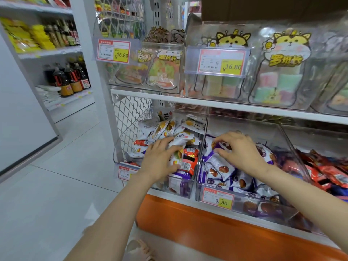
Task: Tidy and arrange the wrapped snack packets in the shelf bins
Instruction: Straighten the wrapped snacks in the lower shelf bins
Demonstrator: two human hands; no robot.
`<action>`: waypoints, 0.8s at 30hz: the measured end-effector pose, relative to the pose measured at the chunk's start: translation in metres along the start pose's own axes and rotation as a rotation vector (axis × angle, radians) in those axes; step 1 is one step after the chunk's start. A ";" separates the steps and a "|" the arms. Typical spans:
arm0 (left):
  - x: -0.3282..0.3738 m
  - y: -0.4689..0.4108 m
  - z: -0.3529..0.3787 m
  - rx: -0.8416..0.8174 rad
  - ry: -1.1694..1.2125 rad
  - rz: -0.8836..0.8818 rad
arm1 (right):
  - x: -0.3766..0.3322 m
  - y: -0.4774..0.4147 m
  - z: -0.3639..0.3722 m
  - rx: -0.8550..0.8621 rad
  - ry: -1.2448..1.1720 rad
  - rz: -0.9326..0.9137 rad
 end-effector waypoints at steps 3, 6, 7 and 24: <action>-0.015 -0.002 -0.013 0.143 0.044 -0.077 | -0.027 -0.001 -0.001 0.032 -0.052 -0.104; -0.029 -0.004 -0.012 0.137 0.036 -0.143 | -0.052 -0.002 0.003 0.020 -0.049 -0.227; -0.032 -0.005 -0.012 0.137 0.036 -0.154 | -0.060 -0.003 0.006 -0.001 -0.042 -0.273; -0.045 -0.002 -0.017 0.190 0.155 -0.147 | -0.096 -0.038 0.087 -0.534 0.390 -0.226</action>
Point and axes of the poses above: each hand's wrist, its own y-axis away from the middle knuckle, its own z-axis out of the palm, x = y × z, the point moved 8 cm from there along -y, towards the middle knuckle, and after that the axes turned 1 degree about x, right-handed, at the moved point
